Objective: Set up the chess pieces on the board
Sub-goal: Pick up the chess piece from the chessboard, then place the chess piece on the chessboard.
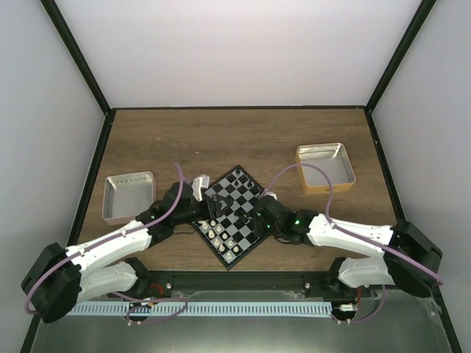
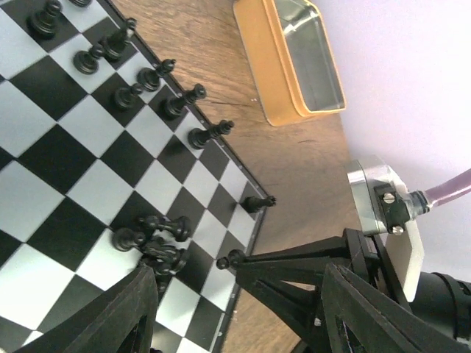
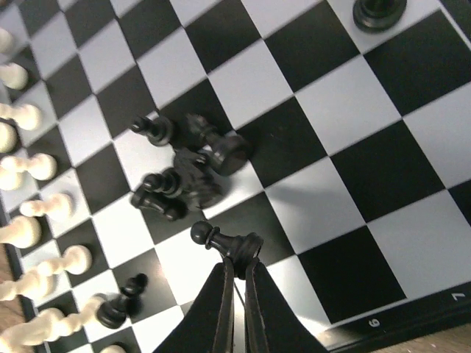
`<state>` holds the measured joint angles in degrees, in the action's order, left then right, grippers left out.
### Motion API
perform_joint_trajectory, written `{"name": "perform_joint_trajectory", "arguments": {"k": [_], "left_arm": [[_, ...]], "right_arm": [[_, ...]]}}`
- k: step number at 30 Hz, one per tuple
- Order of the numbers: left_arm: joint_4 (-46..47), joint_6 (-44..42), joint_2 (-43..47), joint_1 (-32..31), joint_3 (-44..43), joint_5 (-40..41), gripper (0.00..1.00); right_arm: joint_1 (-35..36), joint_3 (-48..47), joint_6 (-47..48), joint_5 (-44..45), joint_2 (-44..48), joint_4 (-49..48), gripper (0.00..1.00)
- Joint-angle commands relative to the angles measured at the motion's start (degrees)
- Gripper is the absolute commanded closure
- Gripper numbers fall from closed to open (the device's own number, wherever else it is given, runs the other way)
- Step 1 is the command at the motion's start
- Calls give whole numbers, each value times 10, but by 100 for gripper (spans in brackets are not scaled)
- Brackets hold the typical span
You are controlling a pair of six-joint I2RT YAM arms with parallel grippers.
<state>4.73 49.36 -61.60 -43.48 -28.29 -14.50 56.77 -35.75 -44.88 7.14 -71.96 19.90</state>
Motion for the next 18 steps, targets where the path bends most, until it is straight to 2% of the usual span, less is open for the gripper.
{"name": "perform_joint_trajectory", "arguments": {"k": [1,6,11,13,18], "left_arm": [[73,53,-8,2,11,-42,36],[138,129,-21,2,36,-68,38],[236,197,-77,-1,55,-94,45],[293,218,-100,-3,63,-115,47],[353,247,-133,-5,65,-141,49]], "right_arm": [[4,15,-4,14,31,-63,99],[4,42,-6,2,75,-131,99],[3,67,-14,-4,105,-188,99],[4,69,-15,-7,108,-200,99],[3,73,-16,-14,109,-225,99]]}}
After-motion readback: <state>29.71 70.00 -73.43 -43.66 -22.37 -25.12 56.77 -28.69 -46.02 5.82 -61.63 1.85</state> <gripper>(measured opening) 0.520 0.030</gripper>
